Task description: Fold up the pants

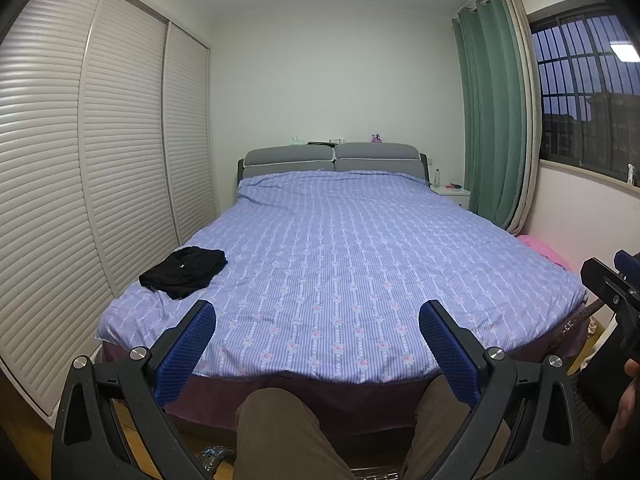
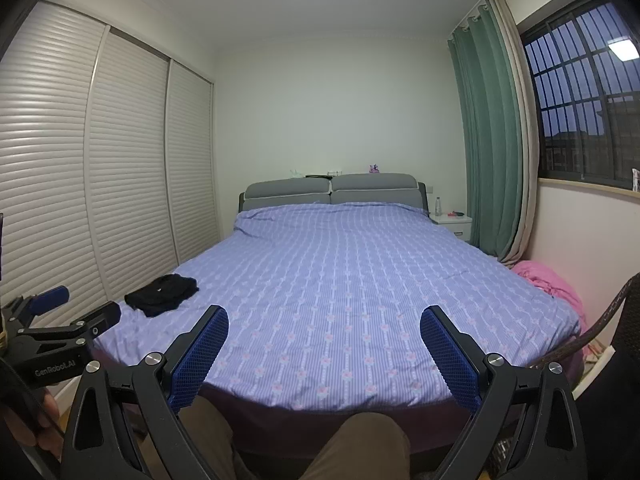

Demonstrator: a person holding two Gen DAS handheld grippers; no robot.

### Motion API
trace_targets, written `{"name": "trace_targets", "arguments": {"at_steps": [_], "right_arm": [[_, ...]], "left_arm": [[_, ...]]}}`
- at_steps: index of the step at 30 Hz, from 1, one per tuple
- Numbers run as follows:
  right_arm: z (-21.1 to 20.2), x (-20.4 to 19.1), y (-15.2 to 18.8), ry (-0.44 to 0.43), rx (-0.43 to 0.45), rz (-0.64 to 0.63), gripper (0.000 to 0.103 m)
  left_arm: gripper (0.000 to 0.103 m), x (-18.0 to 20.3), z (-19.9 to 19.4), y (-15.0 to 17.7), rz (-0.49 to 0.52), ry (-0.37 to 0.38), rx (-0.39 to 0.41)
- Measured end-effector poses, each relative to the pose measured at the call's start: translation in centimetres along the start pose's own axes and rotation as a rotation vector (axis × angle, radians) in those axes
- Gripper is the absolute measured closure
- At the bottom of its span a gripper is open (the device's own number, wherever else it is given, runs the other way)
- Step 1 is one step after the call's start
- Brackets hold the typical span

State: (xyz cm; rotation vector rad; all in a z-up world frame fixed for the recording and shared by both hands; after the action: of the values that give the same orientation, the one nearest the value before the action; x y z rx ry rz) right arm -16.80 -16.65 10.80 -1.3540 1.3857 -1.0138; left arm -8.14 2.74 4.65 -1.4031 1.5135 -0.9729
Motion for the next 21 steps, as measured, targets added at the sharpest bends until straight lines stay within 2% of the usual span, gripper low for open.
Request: {"name": "trace_targets", "arguments": {"at_steps": [21], "right_arm": [[-0.22,-0.06,-0.02,-0.003,0.007,0.0,0.005]], "left_arm": [[0.0,0.21,-0.11,0.17,0.012,-0.013,-0.002]]}}
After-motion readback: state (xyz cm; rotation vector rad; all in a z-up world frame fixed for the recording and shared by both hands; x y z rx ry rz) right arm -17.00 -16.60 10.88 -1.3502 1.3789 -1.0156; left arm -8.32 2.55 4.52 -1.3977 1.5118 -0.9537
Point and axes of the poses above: each gripper's, at about its wrist camera, not at the fingertips, and z roughly the way its jaws point, x to its right, y to its underside, the point moved 4 cm from there along z, roughly the way its jaws point, and after that the axes turned 5 degrees about -y, right-handed, at the moved point
